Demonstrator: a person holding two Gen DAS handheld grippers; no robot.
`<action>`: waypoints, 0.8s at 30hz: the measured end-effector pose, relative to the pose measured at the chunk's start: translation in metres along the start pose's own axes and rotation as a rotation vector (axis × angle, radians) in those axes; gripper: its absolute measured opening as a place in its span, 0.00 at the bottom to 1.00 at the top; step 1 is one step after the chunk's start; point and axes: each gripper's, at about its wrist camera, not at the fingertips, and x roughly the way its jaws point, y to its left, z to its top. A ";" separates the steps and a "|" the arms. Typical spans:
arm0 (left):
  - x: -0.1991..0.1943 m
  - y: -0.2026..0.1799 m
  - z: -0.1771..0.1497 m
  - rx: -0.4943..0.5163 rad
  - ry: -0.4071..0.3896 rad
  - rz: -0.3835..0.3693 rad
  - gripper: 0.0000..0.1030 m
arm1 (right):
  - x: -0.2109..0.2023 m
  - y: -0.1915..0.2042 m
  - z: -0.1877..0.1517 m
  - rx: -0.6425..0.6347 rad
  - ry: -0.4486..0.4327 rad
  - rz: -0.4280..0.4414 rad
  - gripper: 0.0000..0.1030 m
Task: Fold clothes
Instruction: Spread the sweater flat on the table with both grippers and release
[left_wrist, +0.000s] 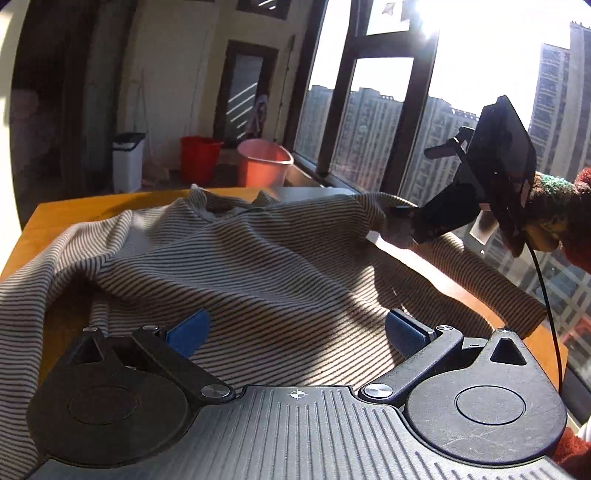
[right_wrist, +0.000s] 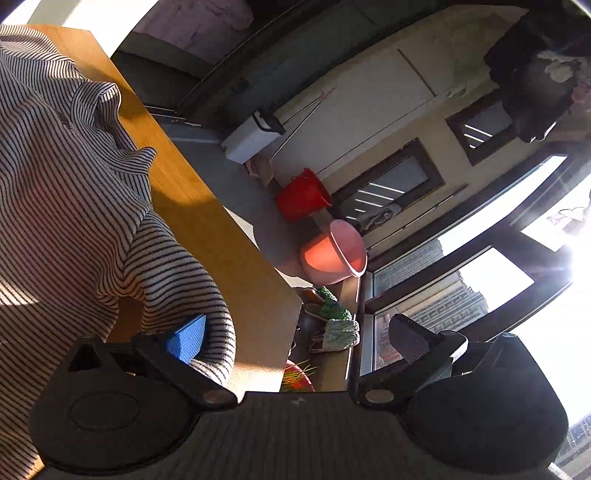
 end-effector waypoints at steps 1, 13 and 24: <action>0.001 0.005 0.001 -0.007 0.015 0.015 1.00 | -0.005 -0.009 0.001 0.121 -0.008 0.059 1.00; -0.041 0.013 0.009 0.247 -0.096 0.537 1.00 | -0.038 0.025 -0.051 0.518 0.035 0.660 1.00; -0.064 0.064 -0.002 0.198 -0.115 0.662 1.00 | -0.030 0.029 -0.048 0.526 -0.019 0.602 1.00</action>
